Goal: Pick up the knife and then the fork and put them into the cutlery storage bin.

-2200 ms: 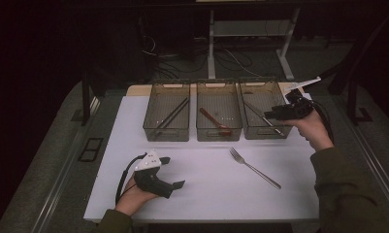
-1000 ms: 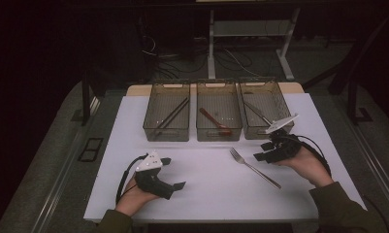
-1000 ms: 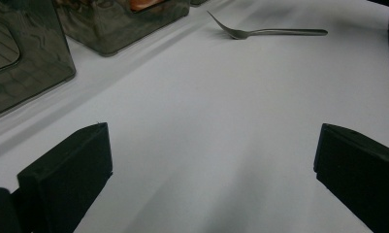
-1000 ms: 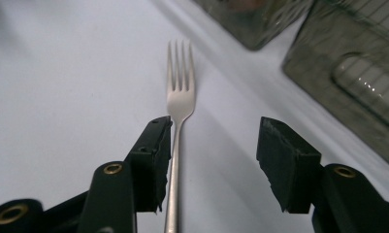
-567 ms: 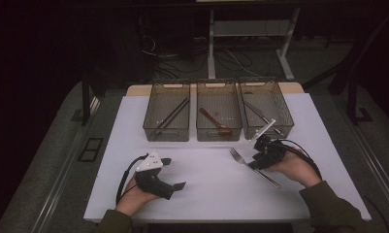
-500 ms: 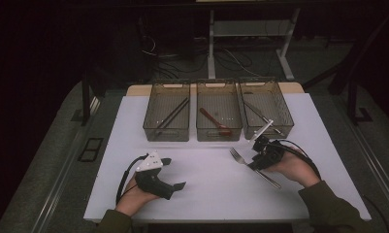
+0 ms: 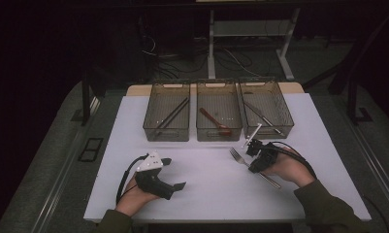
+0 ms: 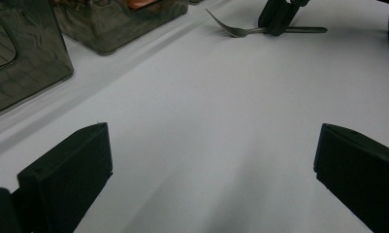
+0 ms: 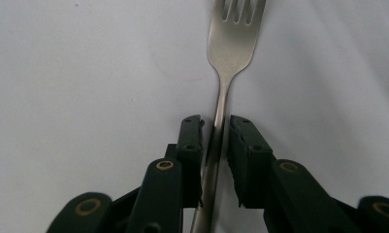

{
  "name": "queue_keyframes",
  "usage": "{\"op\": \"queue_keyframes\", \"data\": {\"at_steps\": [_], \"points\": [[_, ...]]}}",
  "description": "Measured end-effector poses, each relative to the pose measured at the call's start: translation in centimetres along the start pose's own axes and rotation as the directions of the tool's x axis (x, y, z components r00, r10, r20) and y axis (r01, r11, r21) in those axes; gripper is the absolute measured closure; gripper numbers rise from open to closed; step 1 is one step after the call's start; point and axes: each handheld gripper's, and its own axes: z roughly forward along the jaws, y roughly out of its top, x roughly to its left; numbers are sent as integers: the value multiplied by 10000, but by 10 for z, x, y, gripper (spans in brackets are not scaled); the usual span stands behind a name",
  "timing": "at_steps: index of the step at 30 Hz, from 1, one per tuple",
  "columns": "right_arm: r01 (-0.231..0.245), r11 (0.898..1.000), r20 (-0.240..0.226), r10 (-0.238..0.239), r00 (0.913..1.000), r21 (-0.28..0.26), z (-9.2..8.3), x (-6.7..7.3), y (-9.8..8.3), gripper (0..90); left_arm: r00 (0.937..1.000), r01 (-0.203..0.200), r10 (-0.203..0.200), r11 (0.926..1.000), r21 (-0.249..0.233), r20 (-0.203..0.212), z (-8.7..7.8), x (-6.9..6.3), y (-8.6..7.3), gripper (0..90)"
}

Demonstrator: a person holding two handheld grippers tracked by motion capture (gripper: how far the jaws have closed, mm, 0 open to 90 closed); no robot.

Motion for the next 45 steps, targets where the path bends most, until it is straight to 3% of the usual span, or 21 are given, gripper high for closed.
{"op": "queue_keyframes", "data": {"at_steps": [6,10,23,34,38,45], "points": [[243,9994,224,-249,9994,262,1,2,4,801,10000,11,-11,10000,-23,-10,0,0,0,0],[95,9994,136,-99,9999,346,0,3,5,824,10000,1,-1,10000,-24,-8,0,0,0,0],[209,9997,227,-212,9995,112,-1,-1,1,838,10000,-9,9,10000,-20,-9,0,0,0,0],[-221,9936,92,232,9997,-1108,-17,-13,-11,839,10000,7,-7,10000,-37,-6,0,0,0,0],[-698,9822,-73,696,9975,-1743,-26,-18,-16,840,10000,1,-1,10000,-23,-1,0,0,0,0],[-1129,9564,-313,1084,9936,-2693,-38,-31,-27,840,10000,15,-15,10000,-17,6,0,0,0,0]]}}
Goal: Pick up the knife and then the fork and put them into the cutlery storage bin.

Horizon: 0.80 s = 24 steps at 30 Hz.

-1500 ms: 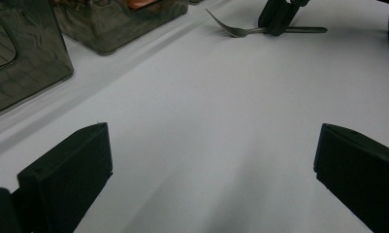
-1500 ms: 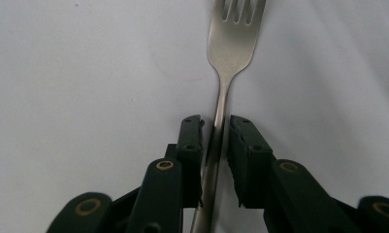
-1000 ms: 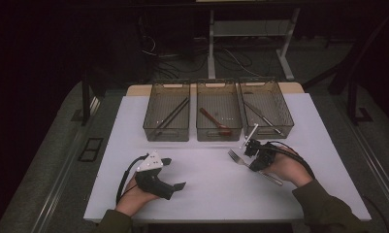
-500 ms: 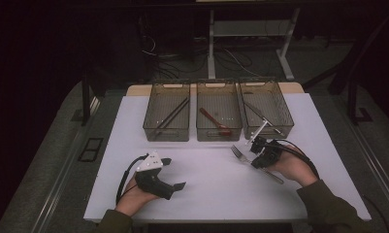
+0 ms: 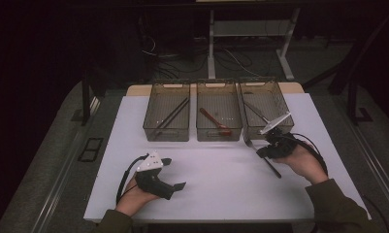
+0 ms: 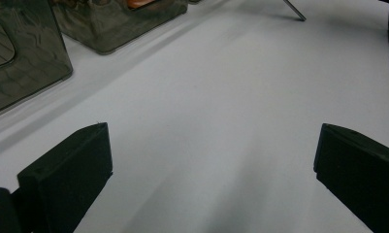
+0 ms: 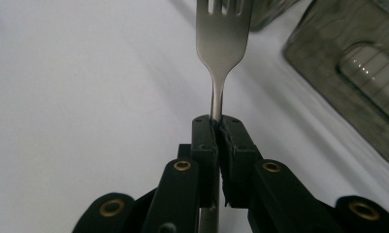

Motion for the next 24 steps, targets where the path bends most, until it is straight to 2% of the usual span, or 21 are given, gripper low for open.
{"op": "queue_keyframes", "data": {"at_steps": [5,8,12,15,24], "points": [[-314,9971,39,318,9995,-698,-9,-7,-3,840,10000,33,-33,10000,-5,10,0,0,0,0],[-493,9902,-68,488,9988,-1305,-15,-11,-5,840,10000,26,-26,10000,15,10,0,0,0,0],[-885,9736,-139,875,9961,-2102,-22,-18,-9,840,10000,22,-22,10000,19,13,0,0,0,0],[-1131,9551,-230,1111,9935,-2737,-29,-24,-13,840,10000,15,-15,10000,31,18,0,0,0,0],[-1416,9176,-218,1439,9894,-3713,-41,-35,-17,840,10000,27,-27,10000,36,-2,1,0,0,0]]}}
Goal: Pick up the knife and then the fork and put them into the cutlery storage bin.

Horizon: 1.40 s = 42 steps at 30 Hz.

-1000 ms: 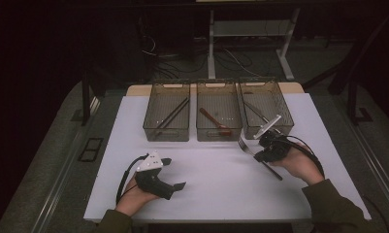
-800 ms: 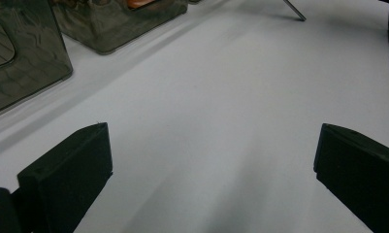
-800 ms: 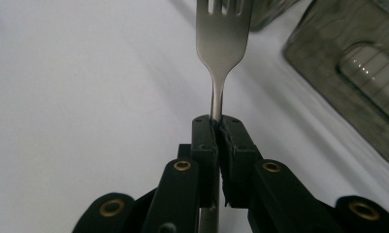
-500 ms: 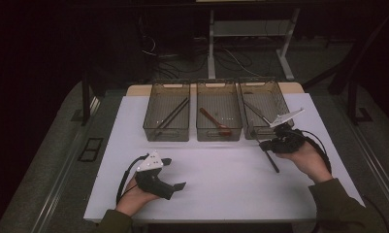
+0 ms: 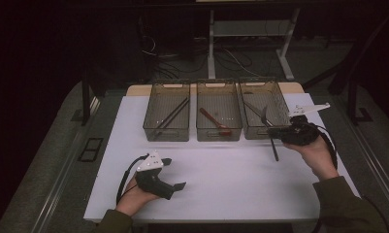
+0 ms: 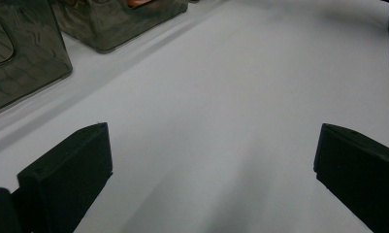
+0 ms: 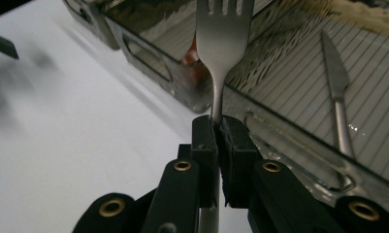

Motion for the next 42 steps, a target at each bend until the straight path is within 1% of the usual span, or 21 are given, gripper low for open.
{"op": "queue_keyframes", "data": {"at_steps": [5,9,11,12,15,19,24,31,35,36,38,42], "points": [[-89,9992,146,95,9998,-399,-7,-8,6,840,10000,6,-6,10000,-11,-7,0,0,0,0],[-201,9974,198,215,9996,-688,-12,-15,15,840,10000,20,-20,10000,-24,-8,0,0,0,0],[-177,9963,289,201,9994,-838,-14,-18,20,840,10000,23,-23,10000,-14,-10,0,0,0,0],[-200,9961,284,225,9993,-858,-14,-19,22,840,10000,19,-19,10000,-17,-6,0,0,0,0],[-66,9963,486,108,9988,-858,-16,-22,31,840,10000,9,-9,10000,-20,-10,0,0,0,0],[-36,9961,675,97,9977,-886,-17,-27,41,840,10000,22,-22,10000,-16,-5,0,0,0,0],[-7,9945,984,110,9951,-1047,-18,-37,54,840,10000,7,-7,10000,-13,-6,0,0,0,0],[8,9940,1483,155,9888,-1090,-16,-52,71,839,10000,35,-35,10000,-46,-16,0,0,0,0],[-28,9941,1697,213,9853,-1081,-11,-61,78,839,10000,7,-7,10000,-20,-9,-1,0,0,0],[-97,9955,1751,262,9842,-946,-9,-62,79,839,10000,5,-5,10000,-20,-11,-1,0,0,0],[-46,9966,1900,203,9816,-825,-4,-66,81,840,10000,17,-17,10000,-23,-15,-1,0,0,0],[-230,9986,2050,325,9782,-483,5,-76,79,840,10000,27,-27,10000,-32,-9,-1,0,0,0]]}}
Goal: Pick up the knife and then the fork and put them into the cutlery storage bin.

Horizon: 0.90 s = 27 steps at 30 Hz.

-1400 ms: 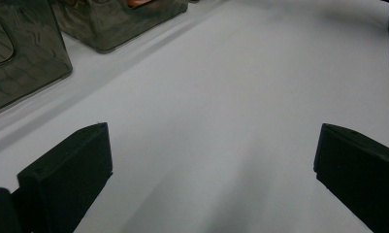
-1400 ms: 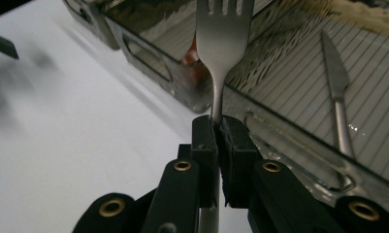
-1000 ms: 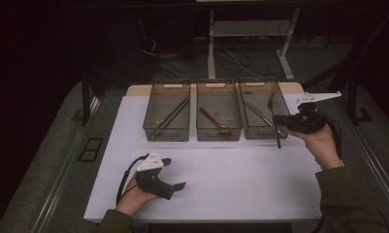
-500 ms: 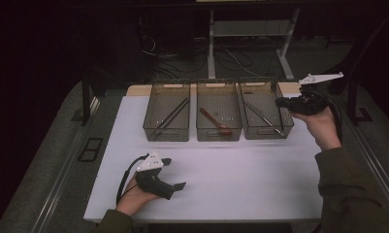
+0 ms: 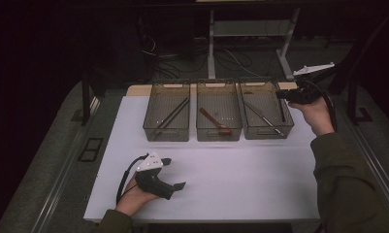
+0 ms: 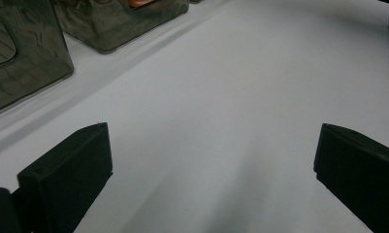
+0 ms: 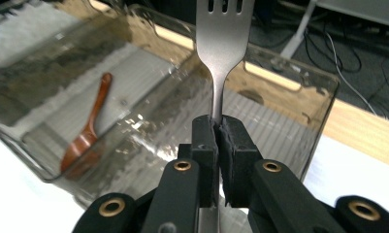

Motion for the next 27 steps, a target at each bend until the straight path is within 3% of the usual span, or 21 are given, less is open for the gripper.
{"op": "queue_keyframes", "data": {"at_steps": [5,10,15,27], "points": [[-124,9976,64,120,9999,682,15,-6,-7,839,10000,-18,18,10000,17,27,0,0,0,0],[62,9905,237,-95,9997,1370,27,-7,-11,839,10000,-4,4,10000,5,20,0,0,0,0],[53,9840,269,-103,9996,1782,35,-10,-15,839,10000,-8,8,10000,20,43,0,0,0,0],[194,9595,214,-265,9994,2811,53,-9,-21,839,10000,8,-8,10000,35,89,1,-1,0,0]]}}
